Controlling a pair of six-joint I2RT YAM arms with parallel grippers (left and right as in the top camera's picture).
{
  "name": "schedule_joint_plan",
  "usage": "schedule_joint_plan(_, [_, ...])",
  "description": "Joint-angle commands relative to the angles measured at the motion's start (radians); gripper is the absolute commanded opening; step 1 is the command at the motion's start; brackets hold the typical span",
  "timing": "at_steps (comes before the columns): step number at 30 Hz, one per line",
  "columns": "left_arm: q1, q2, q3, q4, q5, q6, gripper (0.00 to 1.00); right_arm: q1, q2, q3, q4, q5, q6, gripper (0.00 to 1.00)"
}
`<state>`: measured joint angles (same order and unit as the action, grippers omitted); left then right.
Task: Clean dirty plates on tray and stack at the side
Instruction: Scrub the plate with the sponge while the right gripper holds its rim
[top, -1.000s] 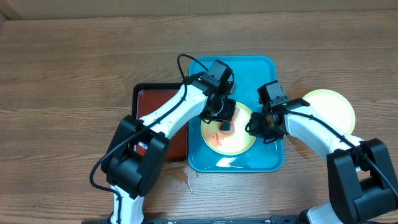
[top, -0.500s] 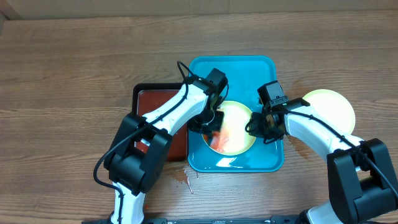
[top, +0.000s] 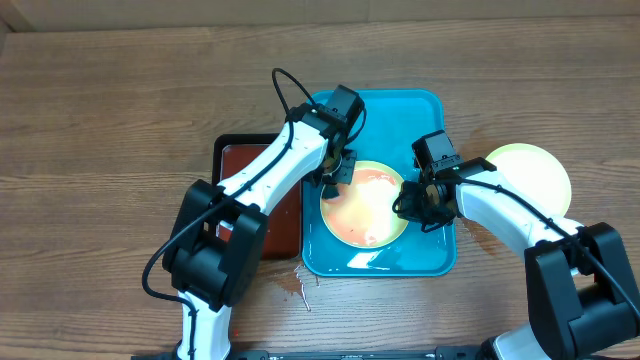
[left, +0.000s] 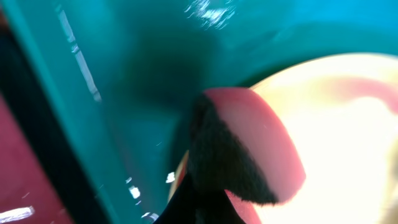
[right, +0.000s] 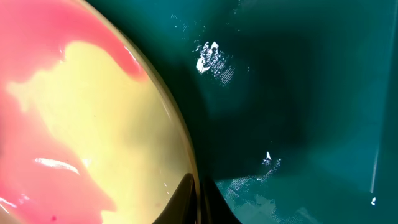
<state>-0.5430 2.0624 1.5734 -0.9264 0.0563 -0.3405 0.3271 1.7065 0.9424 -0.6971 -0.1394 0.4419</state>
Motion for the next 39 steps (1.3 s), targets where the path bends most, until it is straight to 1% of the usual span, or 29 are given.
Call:
schedule_joint_plan(1, [-0.002,0.021,0.019,0.001,0.104,0.004,0.04,-0.006,0.006,0.007,-0.004,0.048,0.000,0.04])
schedule_joint_plan(3, [-0.008,0.023,0.019,-0.014,0.124,0.005,0.04,-0.006,0.006,0.007,-0.004,0.048,0.000,0.04])
schedule_joint_plan(5, [-0.018,0.023,0.019,-0.030,0.129,0.013,0.25,-0.006,0.006,0.007,-0.002,0.048,0.000,0.04])
schedule_joint_plan(8, [-0.025,0.023,0.019,-0.047,0.128,0.028,0.50,-0.006,0.006,0.007,0.005,0.048,0.000,0.04])
schedule_joint_plan(9, [-0.025,0.023,0.019,-0.050,0.128,0.032,0.52,-0.006,0.006,0.007,0.006,0.048,0.000,0.04])
schedule_joint_plan(11, [-0.025,0.023,0.019,-0.049,0.126,0.039,0.53,-0.006,0.006,0.007,0.006,0.048,0.000,0.04])
schedule_joint_plan(15, [-0.027,0.026,0.018,-0.033,0.093,0.038,0.49,-0.006,0.006,0.007,0.005,0.048,0.000,0.04])
schedule_joint_plan(19, [-0.037,0.060,0.017,0.008,0.091,0.038,0.35,-0.006,0.006,0.007,0.007,0.048,0.000,0.04])
schedule_joint_plan(21, [-0.044,0.090,0.017,0.011,0.094,0.038,0.30,-0.006,0.006,0.007,0.006,0.048,0.000,0.04])
schedule_joint_plan(22, [-0.045,0.101,0.019,0.007,0.099,0.039,0.24,-0.006,0.006,0.007,0.005,0.048,0.000,0.04])
schedule_joint_plan(24, [-0.042,0.105,0.032,-0.010,0.098,0.039,0.04,-0.006,0.006,0.007,0.001,0.048,0.000,0.04])
schedule_joint_plan(28, [-0.030,0.101,0.077,-0.060,0.092,0.039,0.04,-0.006,0.006,0.007,0.000,0.048,0.000,0.04])
schedule_joint_plan(31, [-0.032,0.101,0.092,-0.120,0.082,0.081,0.04,-0.006,0.006,0.007,0.000,0.048,0.000,0.04])
schedule_joint_plan(35, [-0.050,0.109,0.086,-0.218,-0.076,0.079,0.04,-0.006,0.007,0.007,0.000,0.048,0.000,0.04])
schedule_joint_plan(37, [-0.056,0.113,0.077,-0.225,-0.141,0.064,0.04,-0.006,0.006,0.007,0.001,0.048,0.000,0.04])
schedule_joint_plan(39, [-0.056,0.117,0.076,-0.214,-0.164,0.050,0.04,-0.006,0.006,0.007,0.001,0.048,0.000,0.04])
